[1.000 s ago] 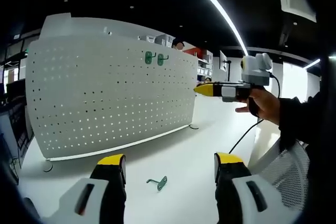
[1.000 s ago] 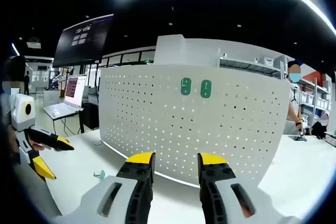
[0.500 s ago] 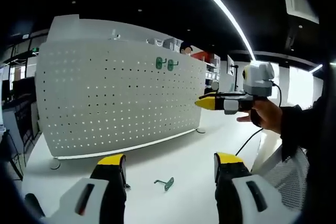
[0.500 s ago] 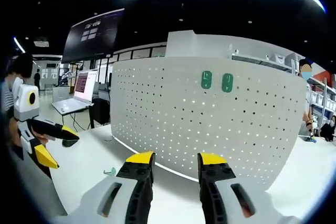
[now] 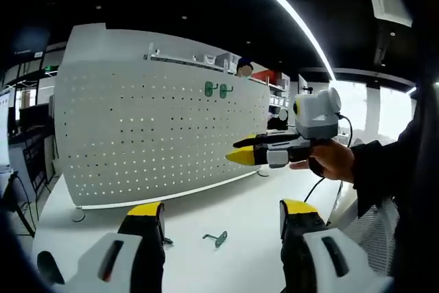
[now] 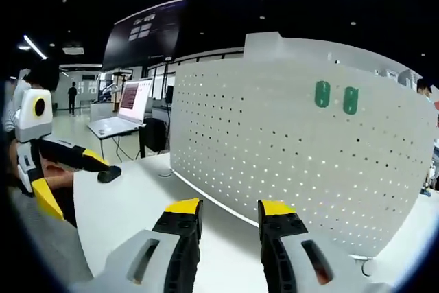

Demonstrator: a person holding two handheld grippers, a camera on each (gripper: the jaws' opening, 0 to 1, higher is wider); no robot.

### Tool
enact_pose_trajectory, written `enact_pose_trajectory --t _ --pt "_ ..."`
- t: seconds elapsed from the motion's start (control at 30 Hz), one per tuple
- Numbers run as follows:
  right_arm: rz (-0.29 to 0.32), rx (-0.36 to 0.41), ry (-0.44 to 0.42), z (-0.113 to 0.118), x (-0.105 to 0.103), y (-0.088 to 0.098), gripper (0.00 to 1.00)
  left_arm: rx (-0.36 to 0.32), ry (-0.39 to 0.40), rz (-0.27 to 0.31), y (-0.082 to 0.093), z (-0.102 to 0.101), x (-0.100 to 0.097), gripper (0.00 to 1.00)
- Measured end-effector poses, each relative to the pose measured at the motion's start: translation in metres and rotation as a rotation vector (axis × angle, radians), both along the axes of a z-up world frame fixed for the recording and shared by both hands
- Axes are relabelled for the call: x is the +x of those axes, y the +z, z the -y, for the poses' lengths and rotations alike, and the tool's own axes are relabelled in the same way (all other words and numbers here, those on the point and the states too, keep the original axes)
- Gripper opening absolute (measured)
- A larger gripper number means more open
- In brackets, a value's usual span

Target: Insert the hook assembly into the mounting plate slot until the hook locks in place.

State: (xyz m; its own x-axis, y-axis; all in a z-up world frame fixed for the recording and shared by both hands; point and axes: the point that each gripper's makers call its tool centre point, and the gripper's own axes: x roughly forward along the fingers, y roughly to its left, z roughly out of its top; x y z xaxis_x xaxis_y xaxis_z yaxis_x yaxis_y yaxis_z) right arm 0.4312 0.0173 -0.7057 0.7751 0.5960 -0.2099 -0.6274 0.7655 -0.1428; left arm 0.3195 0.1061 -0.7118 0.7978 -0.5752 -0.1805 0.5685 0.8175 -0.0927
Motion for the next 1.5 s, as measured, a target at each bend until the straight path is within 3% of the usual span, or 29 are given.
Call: enact_pose_trajectory --t 0.63,1.5 --pt "-0.064 -0.086 0.176 -0.076 0.003 -0.04 0.29 -0.016 0.034 -0.003 -0.001 -0.009 -0.003 0.7" --pt "-0.124 -0.153 0.233 -0.103 0.012 -0.074 0.28 -0.055 0.052 -0.014 -0.004 -0.015 0.0 0.69"
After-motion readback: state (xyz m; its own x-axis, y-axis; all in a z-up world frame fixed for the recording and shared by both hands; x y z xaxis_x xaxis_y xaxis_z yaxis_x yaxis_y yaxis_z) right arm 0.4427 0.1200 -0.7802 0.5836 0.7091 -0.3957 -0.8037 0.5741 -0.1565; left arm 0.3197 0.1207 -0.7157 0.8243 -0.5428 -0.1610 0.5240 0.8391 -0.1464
